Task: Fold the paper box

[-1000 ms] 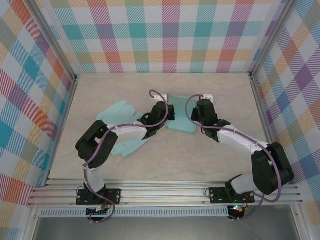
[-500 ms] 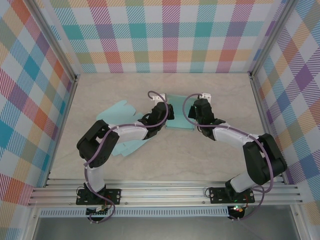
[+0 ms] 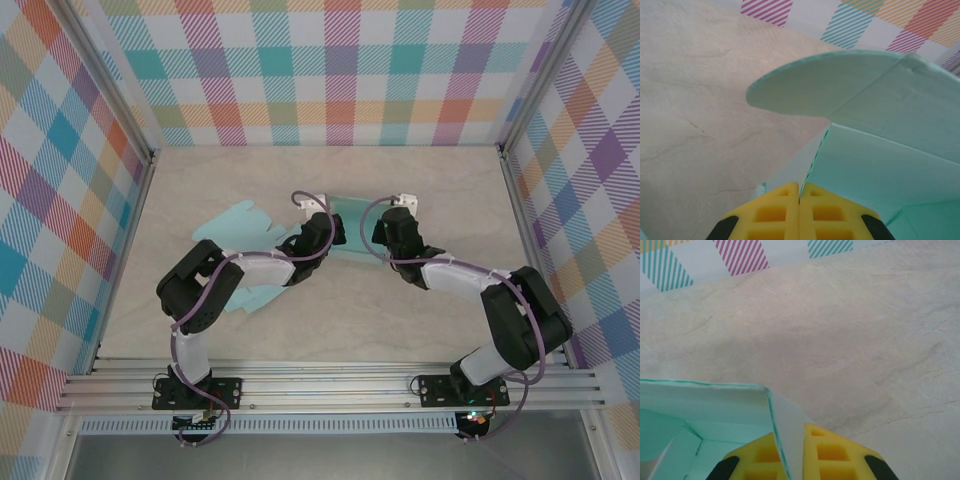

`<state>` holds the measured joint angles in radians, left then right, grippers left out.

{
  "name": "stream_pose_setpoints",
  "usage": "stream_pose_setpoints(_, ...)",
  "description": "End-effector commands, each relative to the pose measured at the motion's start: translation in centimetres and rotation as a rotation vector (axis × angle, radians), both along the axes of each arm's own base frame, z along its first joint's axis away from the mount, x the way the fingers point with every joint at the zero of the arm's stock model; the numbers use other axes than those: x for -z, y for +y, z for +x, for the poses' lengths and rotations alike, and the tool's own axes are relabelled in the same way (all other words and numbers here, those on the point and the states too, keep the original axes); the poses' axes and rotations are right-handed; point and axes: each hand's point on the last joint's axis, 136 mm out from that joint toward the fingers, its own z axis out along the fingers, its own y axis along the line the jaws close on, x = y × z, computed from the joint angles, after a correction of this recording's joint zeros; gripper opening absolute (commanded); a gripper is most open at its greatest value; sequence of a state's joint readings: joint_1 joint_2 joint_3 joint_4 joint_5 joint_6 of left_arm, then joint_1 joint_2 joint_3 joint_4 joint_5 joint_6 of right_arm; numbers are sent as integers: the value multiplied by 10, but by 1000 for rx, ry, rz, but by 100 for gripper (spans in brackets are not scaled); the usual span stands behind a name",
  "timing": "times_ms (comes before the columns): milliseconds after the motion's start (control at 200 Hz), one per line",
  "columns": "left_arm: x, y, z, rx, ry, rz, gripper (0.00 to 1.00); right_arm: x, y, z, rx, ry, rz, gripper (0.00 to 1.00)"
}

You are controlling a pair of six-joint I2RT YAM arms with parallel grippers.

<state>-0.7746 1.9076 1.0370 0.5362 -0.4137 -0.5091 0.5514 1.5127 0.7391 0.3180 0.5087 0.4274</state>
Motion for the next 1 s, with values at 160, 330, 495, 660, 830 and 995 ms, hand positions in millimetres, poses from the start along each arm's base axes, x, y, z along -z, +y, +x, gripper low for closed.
stream_pose_setpoints(160, 41, 10, -16, -22, 80, 29, 0, 7, 10, -15, 21, -13, 32, 6)
stream_pose_setpoints(330, 48, 18, -25, -15, 93, 36, 0, 19, 5, -25, 34, 4, 38, 6)
stream_pose_setpoints(495, 55, 22, -36, 13, 104, 22, 0, 36, 5, -40, 16, 21, 30, 6)
stream_pose_setpoints(660, 62, 25, -47, 40, 119, 12, 9, 49, 2, -53, 12, 28, 2, 6)
stream_pose_setpoints(830, 69, 33, -58, 47, 130, 23, 21, 60, -3, -62, 18, 30, -11, 8)
stream_pose_setpoints(995, 70, 38, -69, 64, 124, 35, 34, 63, -7, -69, 19, 34, -36, 11)
